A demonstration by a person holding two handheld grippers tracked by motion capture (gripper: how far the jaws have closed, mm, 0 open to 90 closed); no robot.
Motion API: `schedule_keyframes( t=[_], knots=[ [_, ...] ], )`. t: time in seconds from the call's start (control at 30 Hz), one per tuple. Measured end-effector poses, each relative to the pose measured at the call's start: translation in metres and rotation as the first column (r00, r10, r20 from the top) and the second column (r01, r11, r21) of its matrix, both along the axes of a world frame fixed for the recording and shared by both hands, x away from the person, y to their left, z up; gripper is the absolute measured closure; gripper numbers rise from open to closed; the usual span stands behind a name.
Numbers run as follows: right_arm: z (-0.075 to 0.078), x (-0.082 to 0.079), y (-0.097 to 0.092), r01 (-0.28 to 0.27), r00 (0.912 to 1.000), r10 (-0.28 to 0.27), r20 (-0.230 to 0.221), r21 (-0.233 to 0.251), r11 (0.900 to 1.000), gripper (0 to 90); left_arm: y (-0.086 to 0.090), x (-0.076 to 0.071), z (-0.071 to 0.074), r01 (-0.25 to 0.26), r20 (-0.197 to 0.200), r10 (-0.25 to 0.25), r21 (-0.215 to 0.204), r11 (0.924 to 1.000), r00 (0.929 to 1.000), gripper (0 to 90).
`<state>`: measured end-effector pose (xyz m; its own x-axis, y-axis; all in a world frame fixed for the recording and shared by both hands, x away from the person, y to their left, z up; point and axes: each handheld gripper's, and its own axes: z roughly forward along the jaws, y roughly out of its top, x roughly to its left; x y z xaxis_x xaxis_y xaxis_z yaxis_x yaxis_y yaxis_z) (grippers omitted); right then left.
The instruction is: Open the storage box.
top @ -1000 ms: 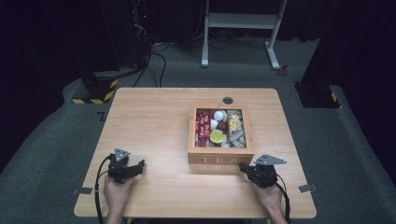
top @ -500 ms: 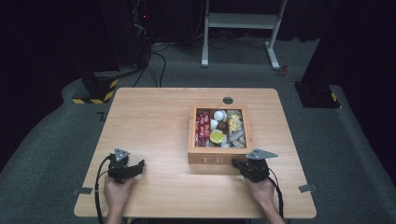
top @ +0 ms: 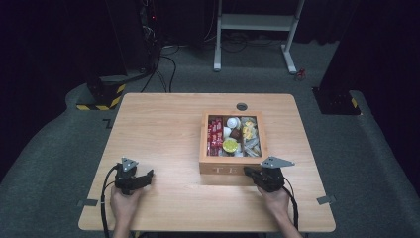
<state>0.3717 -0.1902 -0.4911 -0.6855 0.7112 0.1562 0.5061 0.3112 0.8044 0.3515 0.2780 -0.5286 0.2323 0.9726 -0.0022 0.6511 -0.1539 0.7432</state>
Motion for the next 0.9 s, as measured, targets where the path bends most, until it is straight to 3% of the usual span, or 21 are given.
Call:
schedule_keyframes(
  t=[0.53,0.63,0.9],
  knots=[
    [0.0063,0.0002,0.0007,0.002,1.0000,-0.002,-0.003,0.017,0.9998,90.0,-0.0001,0.0003,-0.0002,-0.001,0.003,0.001,-0.002,1.0000,1.0000,23.8],
    [0.0089,0.0012,-0.0022,0.013,0.9999,-0.013,-0.002,0.039,0.9992,90.0,0.0000,0.0003,-0.0002,0.000,0.003,0.000,-0.001,1.0000,1.0000,23.8],
    [0.0101,0.0002,-0.0011,0.020,0.9998,-0.020,0.008,0.029,0.9994,90.0,-0.0002,0.0003,-0.0003,-0.002,0.003,0.002,-0.004,1.0000,1.0000,23.9]
  ],
)
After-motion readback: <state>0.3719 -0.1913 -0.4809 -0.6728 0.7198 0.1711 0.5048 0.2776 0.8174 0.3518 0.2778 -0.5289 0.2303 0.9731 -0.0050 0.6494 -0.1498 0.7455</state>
